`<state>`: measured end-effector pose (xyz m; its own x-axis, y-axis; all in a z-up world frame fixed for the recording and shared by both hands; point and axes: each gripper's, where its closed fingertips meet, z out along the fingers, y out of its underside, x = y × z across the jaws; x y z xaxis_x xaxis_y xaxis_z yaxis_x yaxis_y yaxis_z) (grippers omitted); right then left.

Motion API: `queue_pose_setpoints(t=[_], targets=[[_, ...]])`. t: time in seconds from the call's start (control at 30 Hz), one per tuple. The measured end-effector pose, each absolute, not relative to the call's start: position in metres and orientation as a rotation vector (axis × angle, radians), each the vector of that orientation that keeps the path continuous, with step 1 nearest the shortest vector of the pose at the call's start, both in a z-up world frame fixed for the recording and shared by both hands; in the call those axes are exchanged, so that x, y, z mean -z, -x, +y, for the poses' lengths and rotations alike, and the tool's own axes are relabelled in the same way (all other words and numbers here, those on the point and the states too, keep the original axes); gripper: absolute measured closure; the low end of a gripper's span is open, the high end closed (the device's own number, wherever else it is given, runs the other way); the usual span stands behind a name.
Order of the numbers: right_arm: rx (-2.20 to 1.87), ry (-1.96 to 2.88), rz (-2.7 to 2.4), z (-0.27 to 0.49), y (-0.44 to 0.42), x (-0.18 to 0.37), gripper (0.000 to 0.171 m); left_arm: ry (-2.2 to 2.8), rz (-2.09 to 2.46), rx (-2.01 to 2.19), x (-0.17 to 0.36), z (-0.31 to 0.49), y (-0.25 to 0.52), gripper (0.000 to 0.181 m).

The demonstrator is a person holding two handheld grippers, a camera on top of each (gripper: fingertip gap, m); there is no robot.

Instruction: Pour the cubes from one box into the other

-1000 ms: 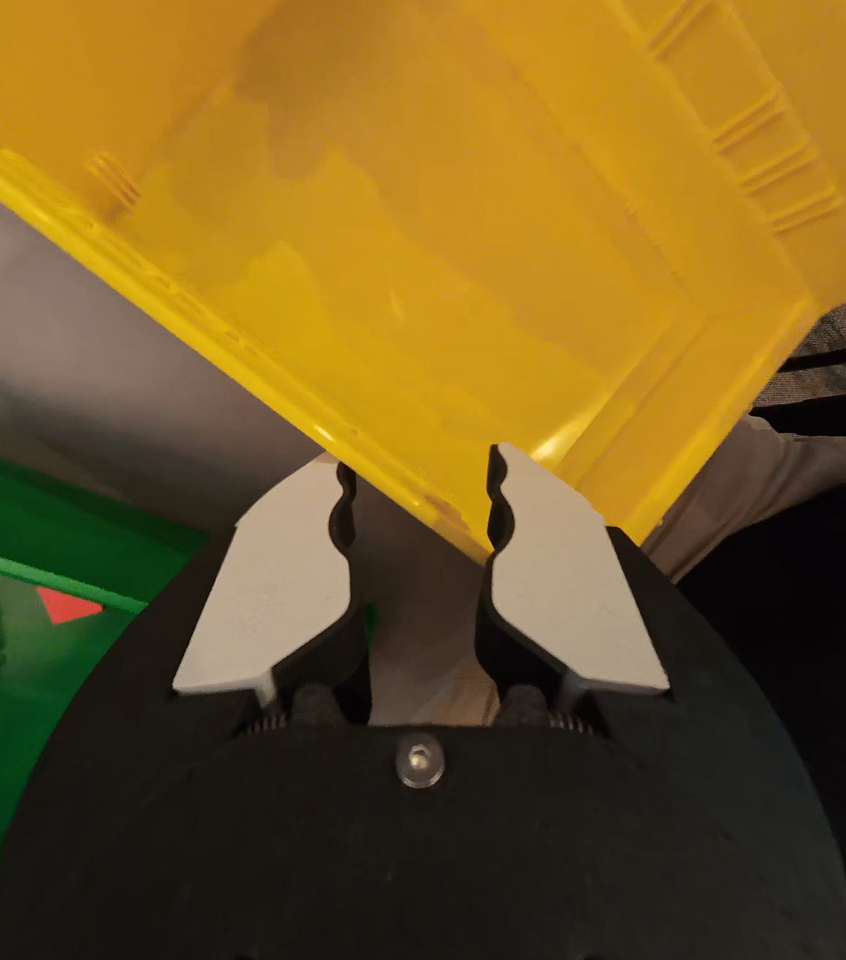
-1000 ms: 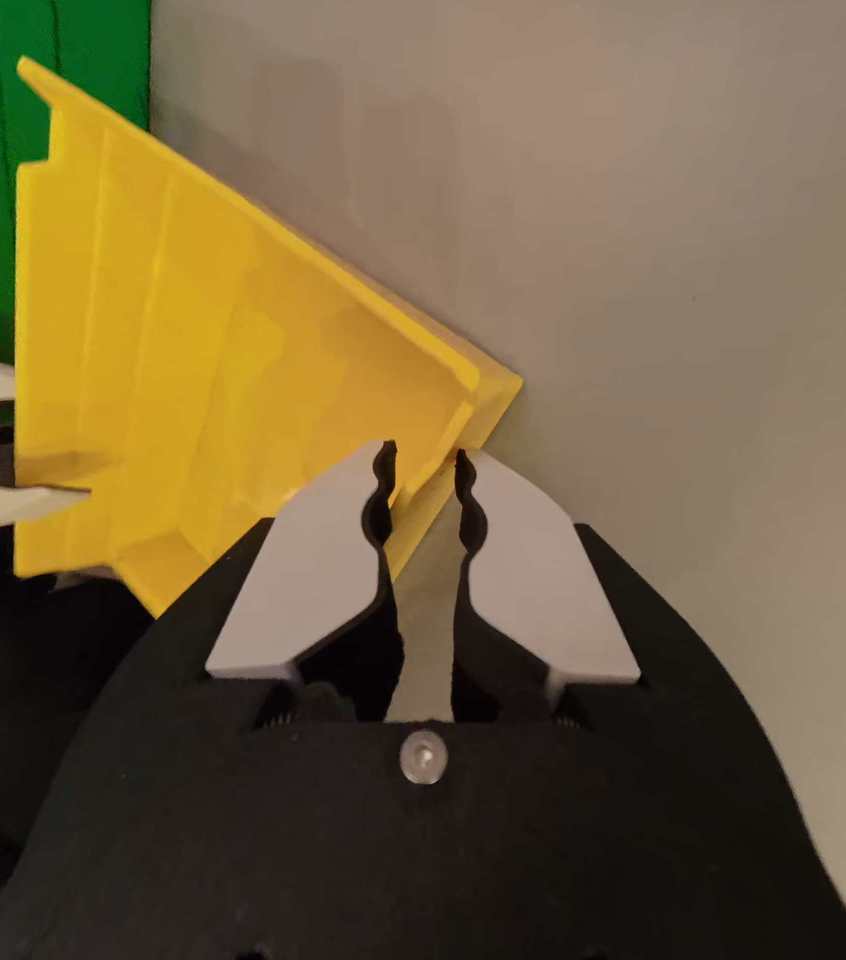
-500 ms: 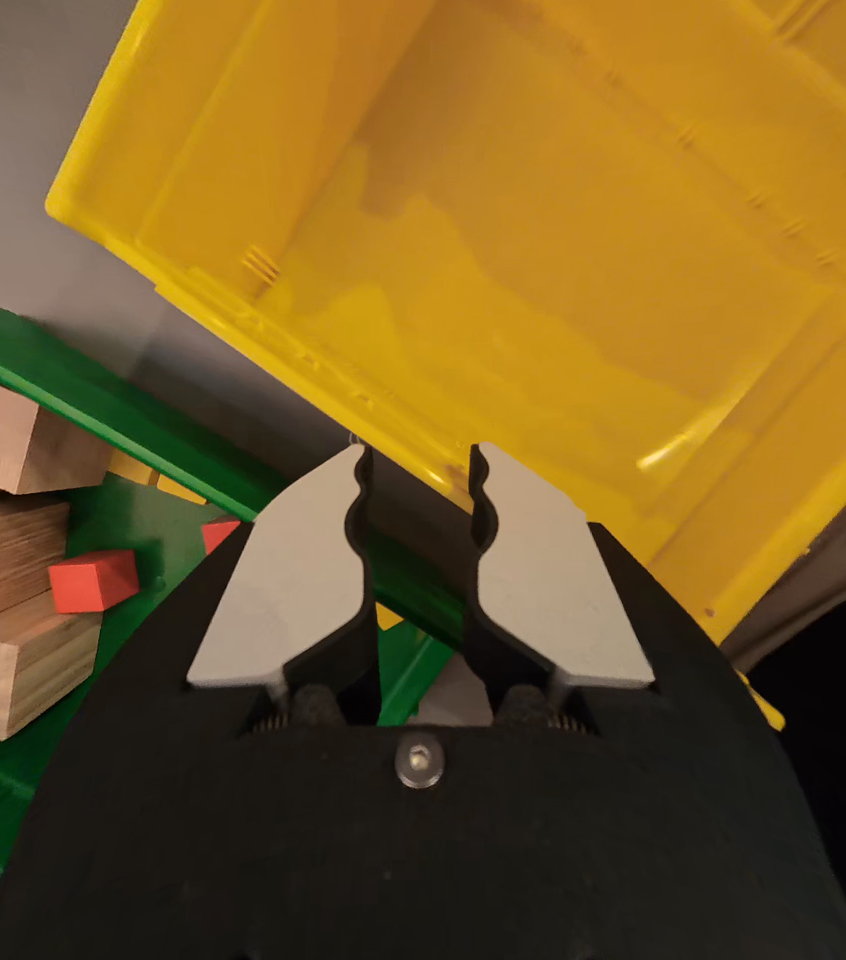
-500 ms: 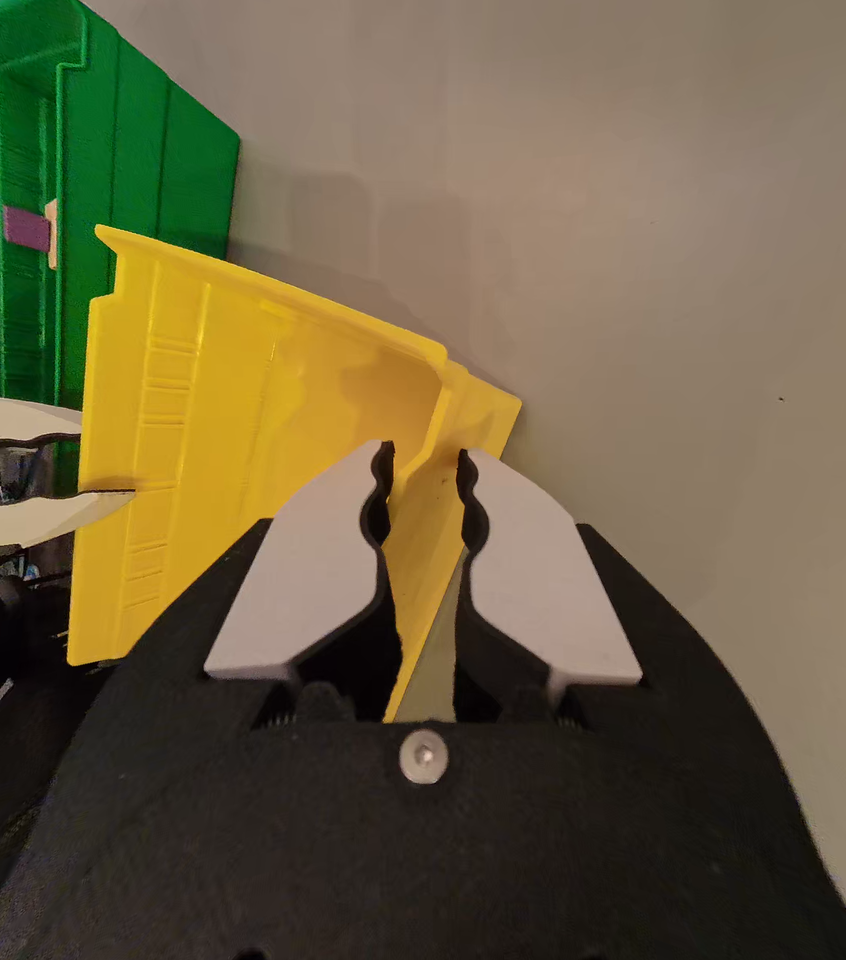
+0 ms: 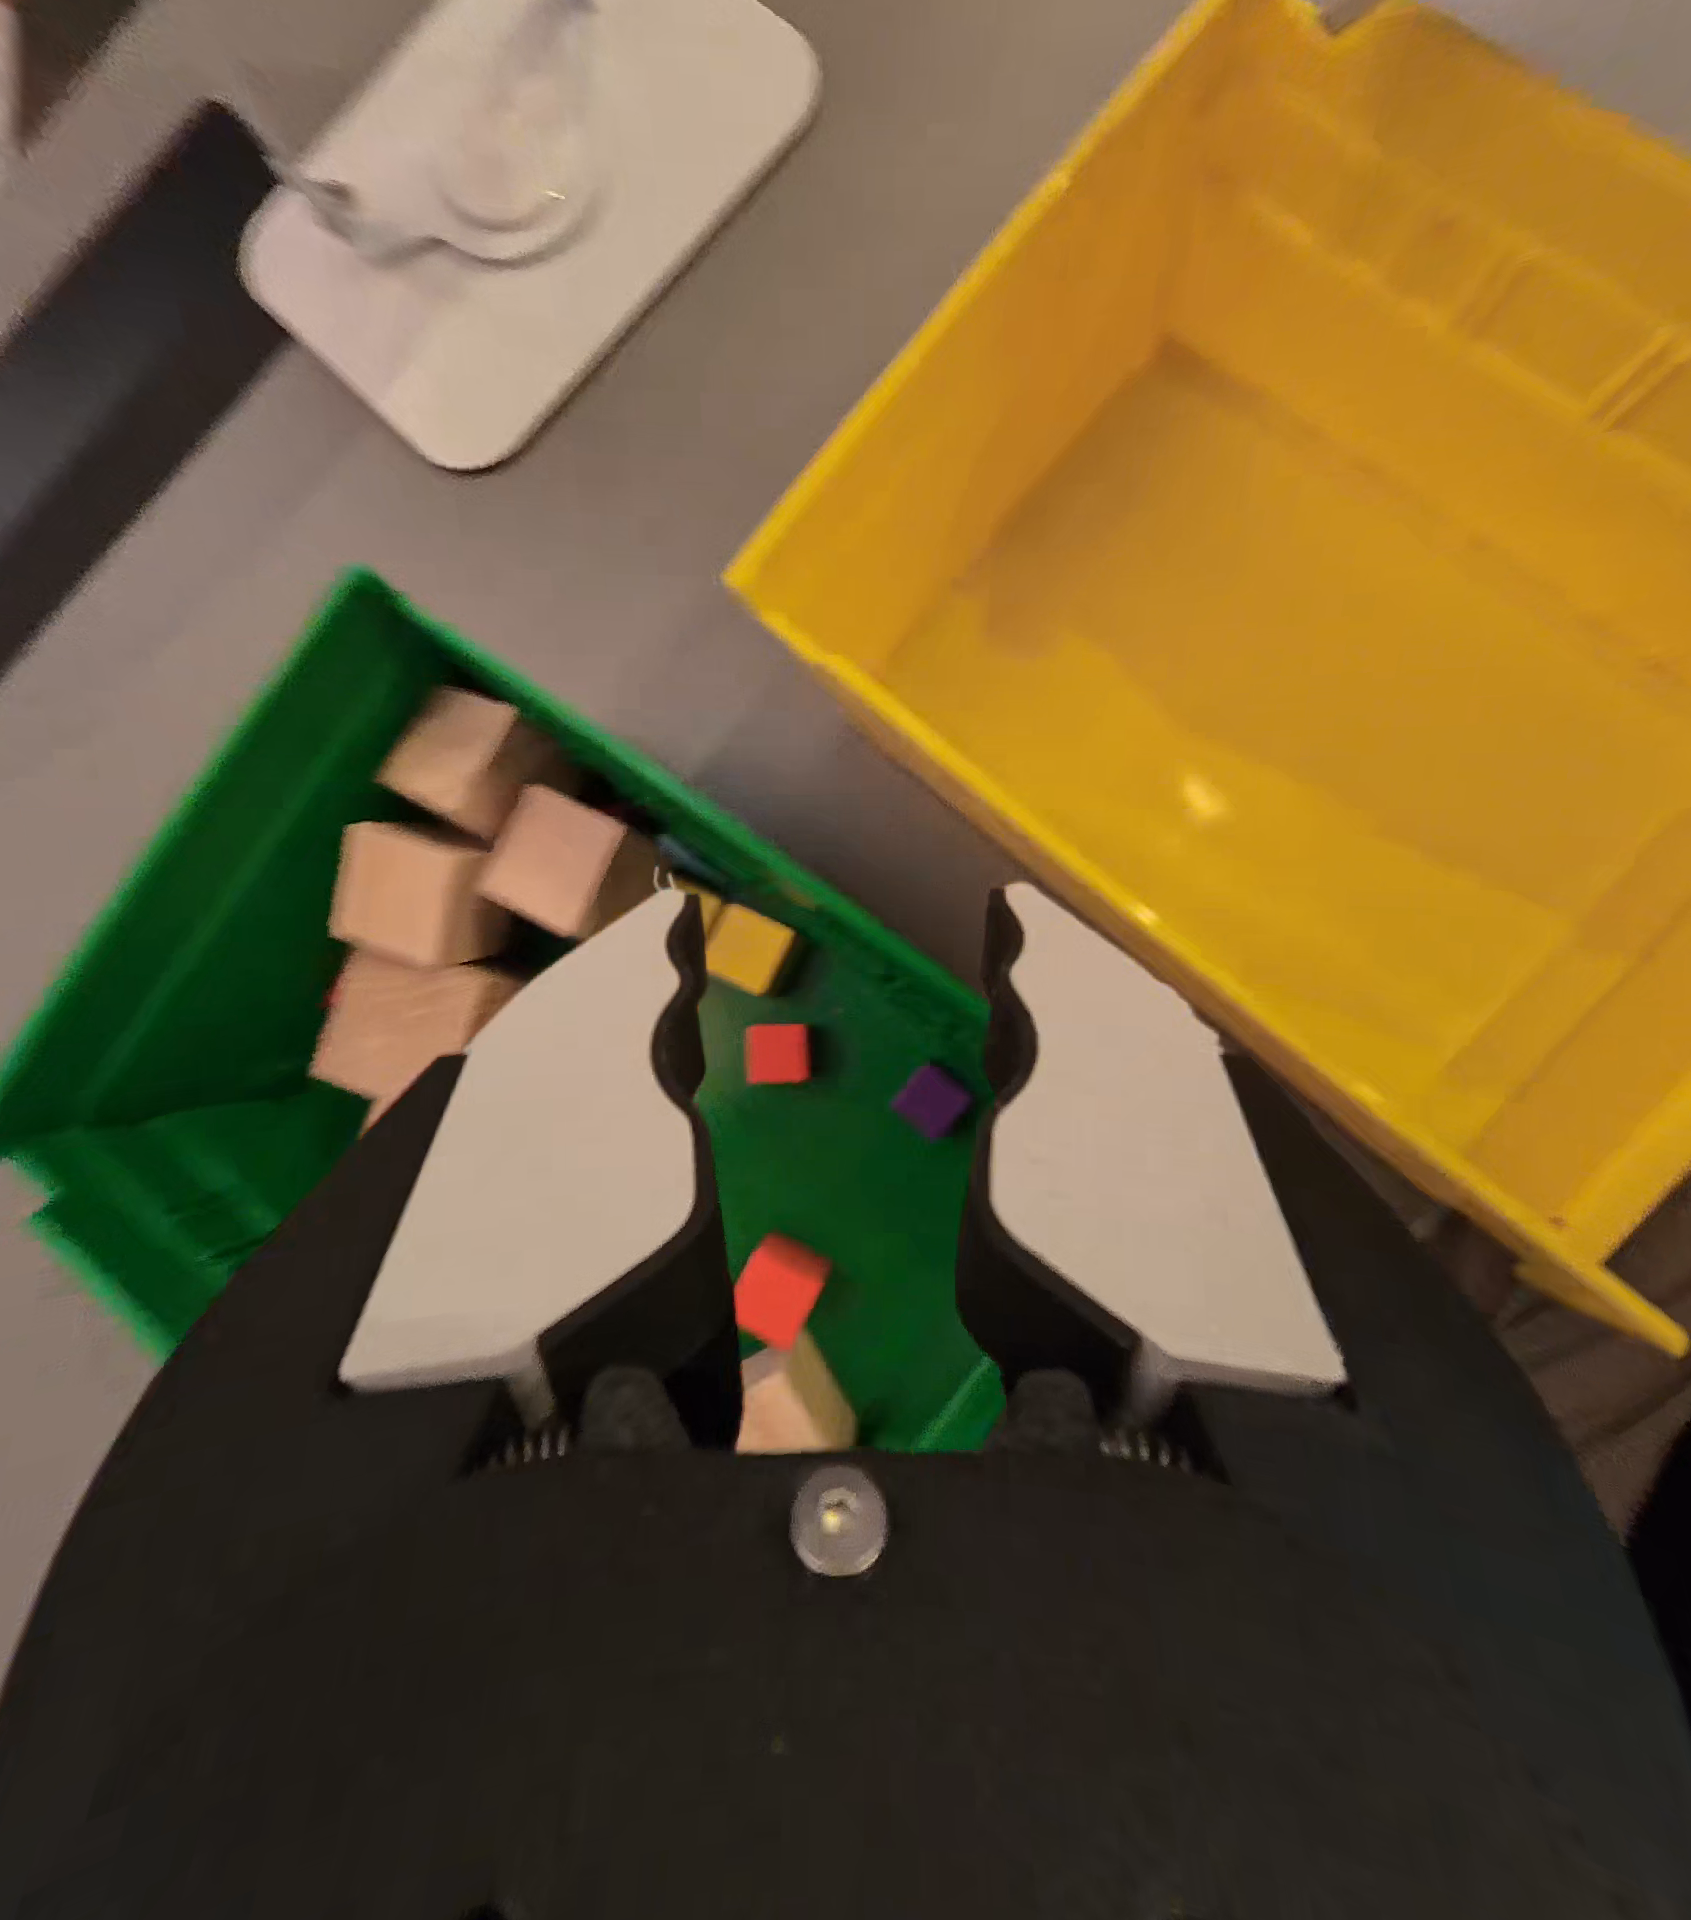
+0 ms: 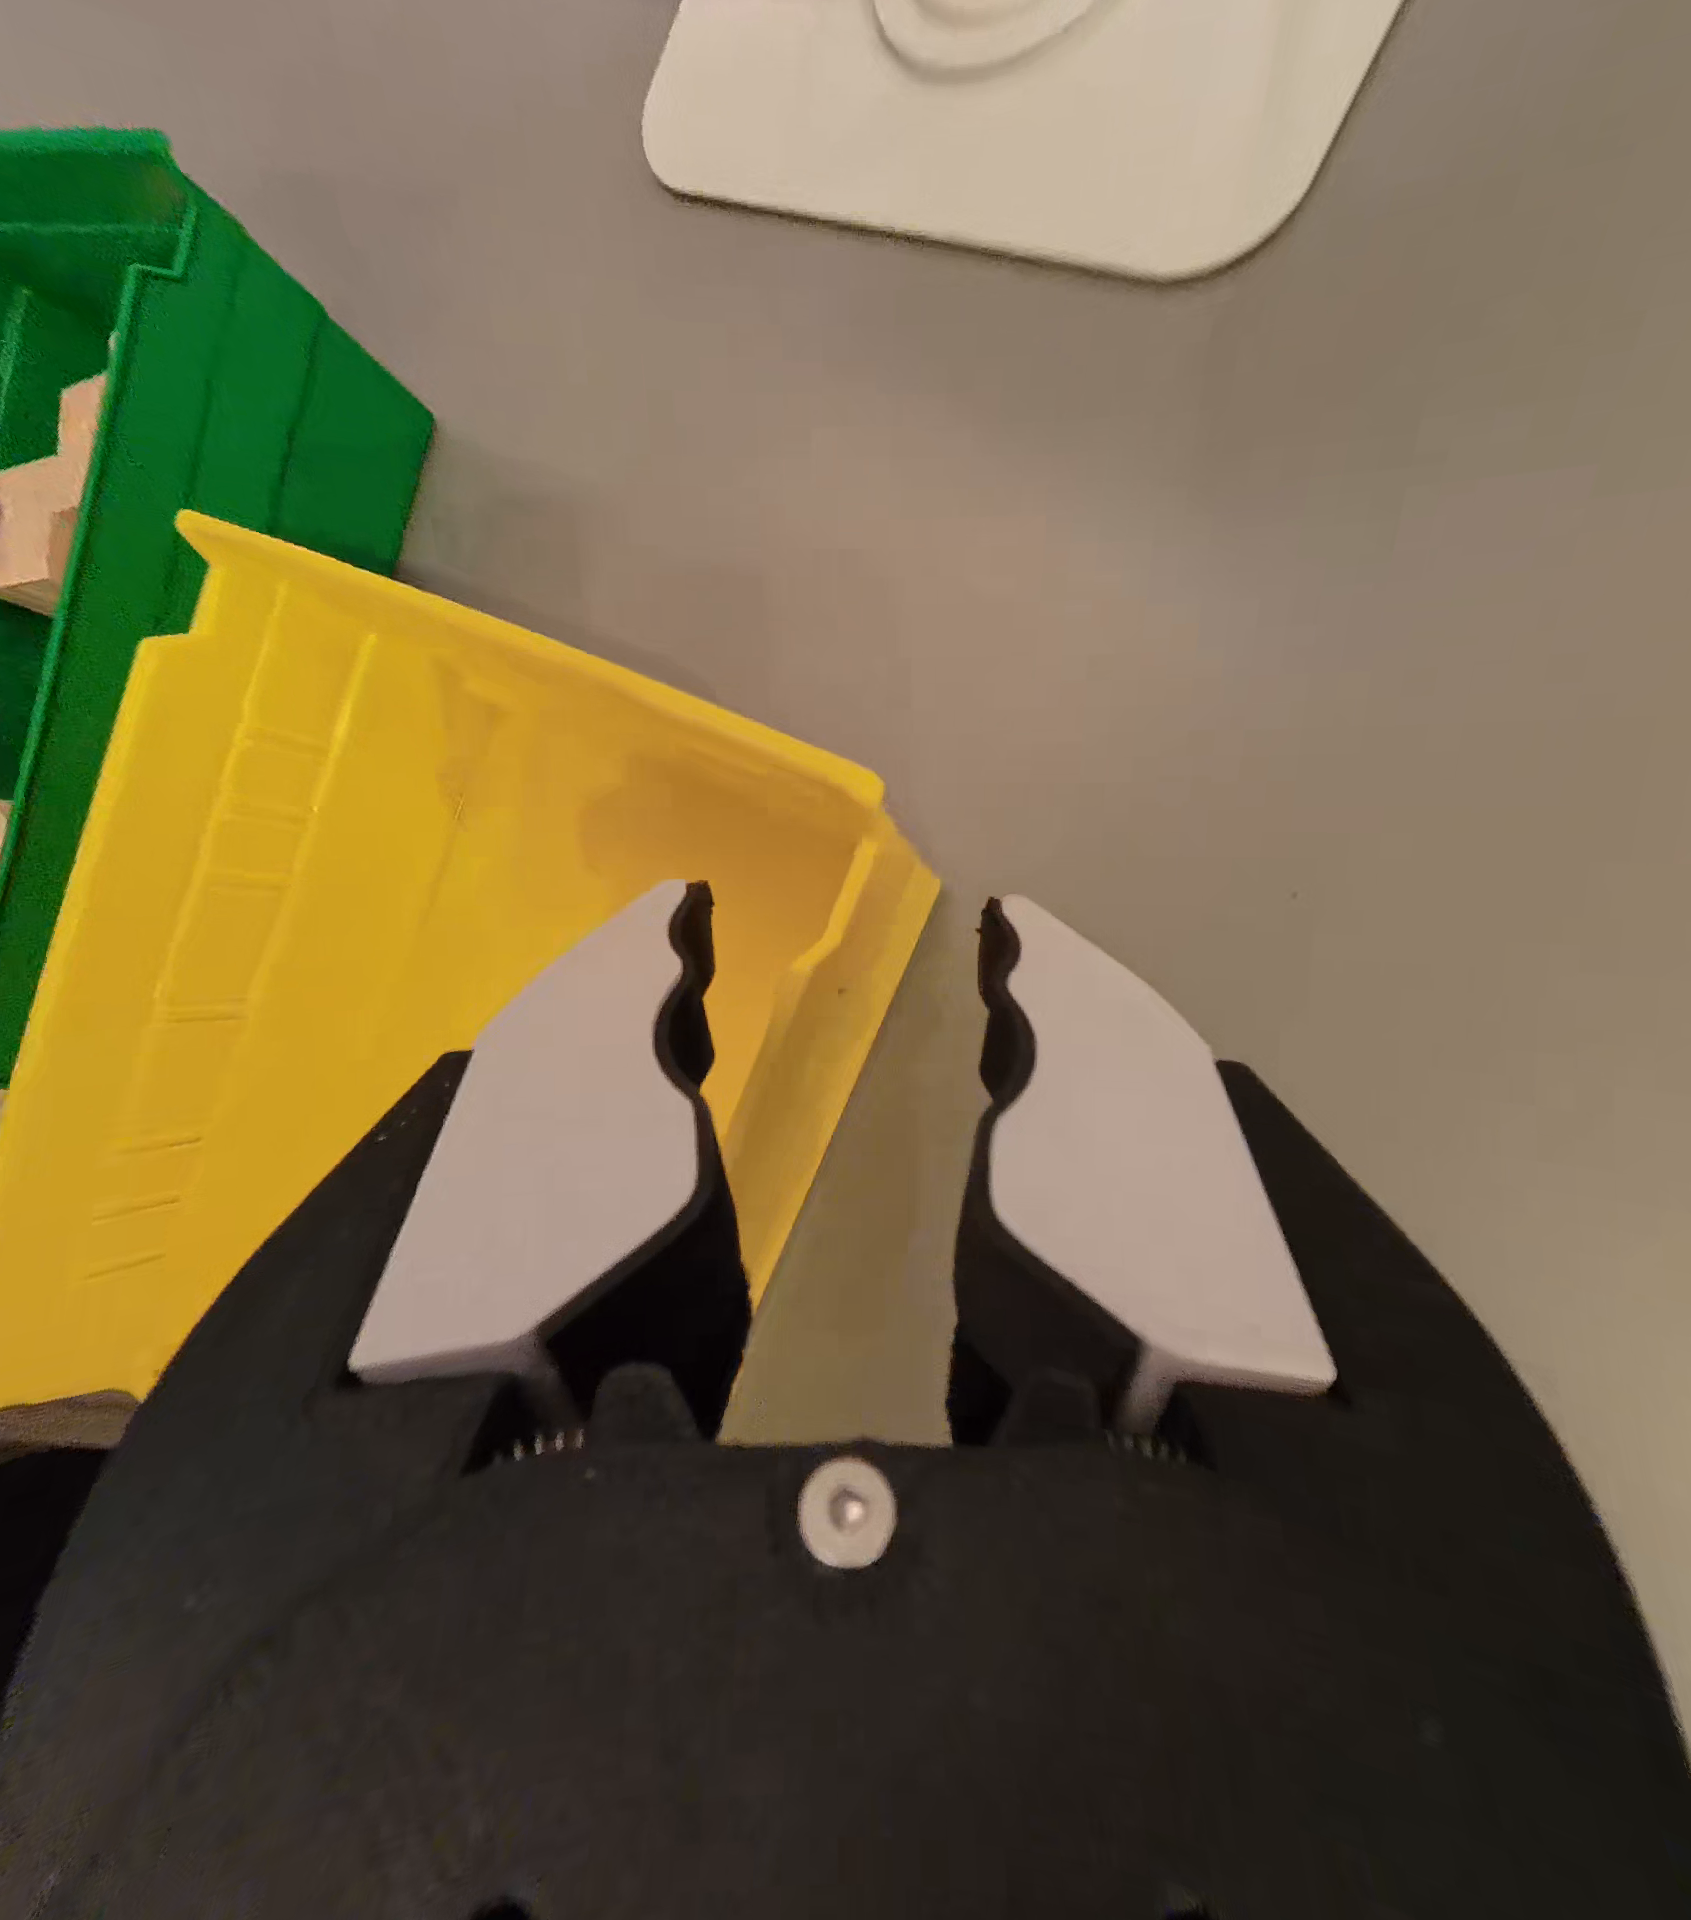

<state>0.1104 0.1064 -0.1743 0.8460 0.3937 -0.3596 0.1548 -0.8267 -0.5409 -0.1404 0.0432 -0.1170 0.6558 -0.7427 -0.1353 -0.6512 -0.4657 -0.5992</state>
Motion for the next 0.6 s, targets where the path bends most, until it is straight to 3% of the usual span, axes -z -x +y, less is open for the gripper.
queue_pose_setpoints(t=[0.03,0.13,0.33,0.5,0.6], targets=[[-0.638,2.497,-0.415,0.106,-0.108,0.168,0.126,2.241,1.031,0.192,0.109,0.049,0.154,0.130],[-0.660,2.449,-0.460,0.105,-0.095,0.155,0.126,2.283,0.870,0.146,0.103,0.069,0.209,0.125],[-0.716,2.450,-0.511,0.100,-0.081,0.159,0.127,2.526,0.583,0.061,0.159,0.088,0.322,0.115],[-0.742,2.445,-0.504,0.100,-0.080,0.159,0.127,2.669,0.503,0.174,0.201,0.081,0.348,0.114],[-0.771,2.458,-0.507,0.098,-0.078,0.163,0.127,2.728,0.558,0.250,0.222,0.074,0.340,0.124]])
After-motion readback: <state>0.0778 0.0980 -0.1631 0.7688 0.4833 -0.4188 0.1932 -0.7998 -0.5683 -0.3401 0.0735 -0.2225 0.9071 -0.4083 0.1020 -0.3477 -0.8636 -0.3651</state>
